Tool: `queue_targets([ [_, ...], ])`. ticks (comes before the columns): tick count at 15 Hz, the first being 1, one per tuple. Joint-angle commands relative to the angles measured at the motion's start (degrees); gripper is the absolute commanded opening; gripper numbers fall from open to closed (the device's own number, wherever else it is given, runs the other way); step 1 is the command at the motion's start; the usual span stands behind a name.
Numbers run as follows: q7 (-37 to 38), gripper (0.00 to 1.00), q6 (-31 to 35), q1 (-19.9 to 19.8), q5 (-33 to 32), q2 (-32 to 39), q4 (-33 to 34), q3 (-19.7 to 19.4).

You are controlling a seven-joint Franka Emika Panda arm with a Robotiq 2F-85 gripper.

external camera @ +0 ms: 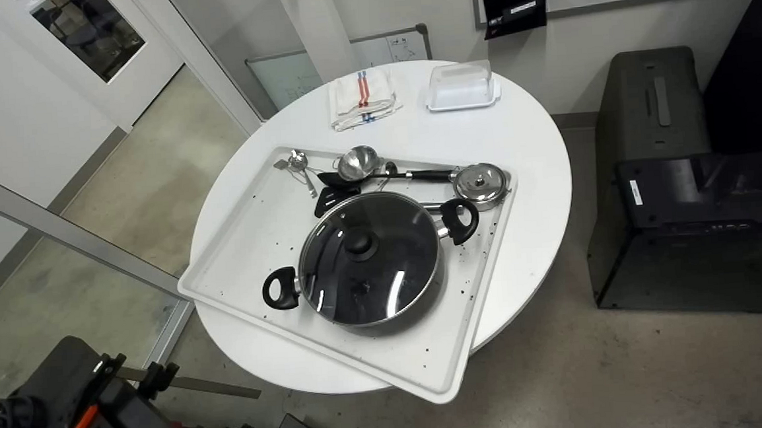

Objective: Uncover the pot

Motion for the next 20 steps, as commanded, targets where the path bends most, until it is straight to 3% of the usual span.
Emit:
queue_targets([
  [1, 0.7, 1.00, 1.0, -1.3, -2.3, 4.8, 1.2, 0.1],
  [9, 0.5, 1.00, 3.5, -4.9, -5.8, 17.8, 3.8, -2.2],
  [20, -0.6, 1.00, 5.8, -8.5, -4.9, 37.0, 13.8, -5.9],
])
